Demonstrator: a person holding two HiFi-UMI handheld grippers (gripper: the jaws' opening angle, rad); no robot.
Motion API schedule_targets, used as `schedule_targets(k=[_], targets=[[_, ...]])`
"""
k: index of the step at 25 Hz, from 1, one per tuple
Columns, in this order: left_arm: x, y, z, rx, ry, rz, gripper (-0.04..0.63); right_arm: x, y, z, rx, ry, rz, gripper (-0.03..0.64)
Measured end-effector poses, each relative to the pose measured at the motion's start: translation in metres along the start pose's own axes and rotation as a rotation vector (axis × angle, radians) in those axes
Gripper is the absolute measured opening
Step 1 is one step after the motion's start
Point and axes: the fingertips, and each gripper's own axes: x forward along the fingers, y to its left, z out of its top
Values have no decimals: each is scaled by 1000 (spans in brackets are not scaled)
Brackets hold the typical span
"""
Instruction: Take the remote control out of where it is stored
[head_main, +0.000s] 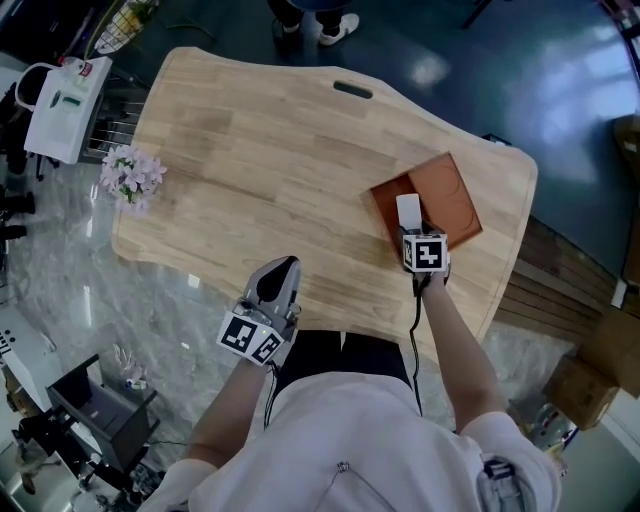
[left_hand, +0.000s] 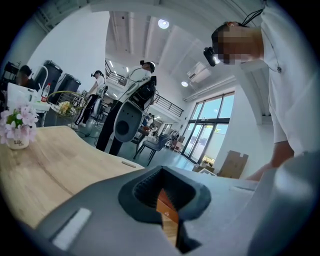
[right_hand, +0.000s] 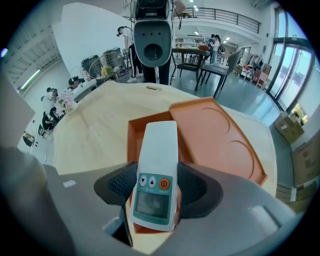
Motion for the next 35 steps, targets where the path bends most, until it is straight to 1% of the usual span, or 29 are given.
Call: schedule_targets(k=[2,4,7,10,14,17,19,21,24,28,35], targets=[[0,-4,8,18,-13,-8,1,-14,6,9,14,-49,24,284],[1,-5,20,41,-33,-19,1,-34,11,29,38,-130,52,282],[2,-5,41,71,-70,-35,1,-77,21,69,58,-302,97,282],[0,-8,64,110,-107,-52,1,-132,32,104,53,-479,126,282],[4,-15,100,178,-171,-78,1,-209,44,143,50,-710,152,282],[21,-19,136,242,-230,-103,1,-263,48,174,39,-884,163,282],[29,-26,160,279,-270,-113,1,-295,51,187,25,-982,167,282],[32,-36,181,307,-305,-121,1,-321,53,191,13,-1057,168,282],[33,-61,206,337,-348,-148,1,-349,52,188,6,-1120,168,282],[31,-83,224,384,-384,-182,1,-368,52,187,14,-1156,179,282],[32,-83,220,363,-378,-188,0,-382,61,185,-18,-1162,172,282]])
